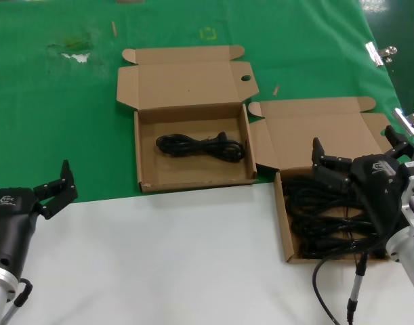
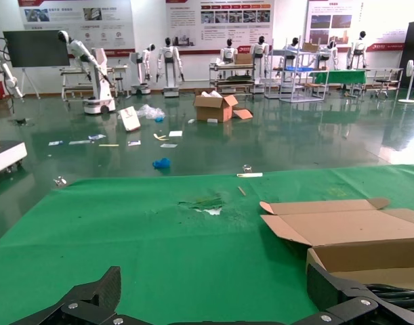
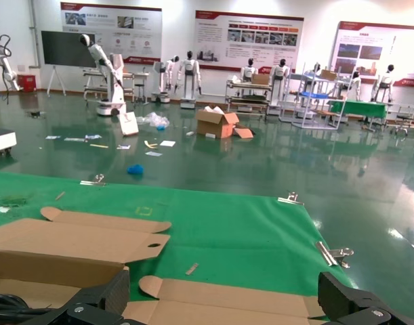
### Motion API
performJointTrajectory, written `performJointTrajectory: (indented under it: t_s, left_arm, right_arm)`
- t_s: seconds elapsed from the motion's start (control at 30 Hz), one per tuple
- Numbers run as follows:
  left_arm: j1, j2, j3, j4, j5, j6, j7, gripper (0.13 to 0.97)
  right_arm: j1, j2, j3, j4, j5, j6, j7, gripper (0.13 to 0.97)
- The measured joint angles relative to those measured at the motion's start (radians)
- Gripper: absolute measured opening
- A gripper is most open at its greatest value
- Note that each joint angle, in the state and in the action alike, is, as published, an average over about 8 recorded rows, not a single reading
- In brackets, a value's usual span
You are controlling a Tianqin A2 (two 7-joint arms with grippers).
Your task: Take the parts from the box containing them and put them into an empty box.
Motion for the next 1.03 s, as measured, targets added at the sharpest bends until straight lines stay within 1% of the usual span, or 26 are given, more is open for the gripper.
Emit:
performJointTrajectory:
  t_s: [1.03]
  left_arm:
    - [0.000,0.000,0.000,0.000,0.000,0.000,0.000,0.966]
  right_arm:
    - [0.000,0.000,0.000,0.000,0.000,0.000,0.000,0.966]
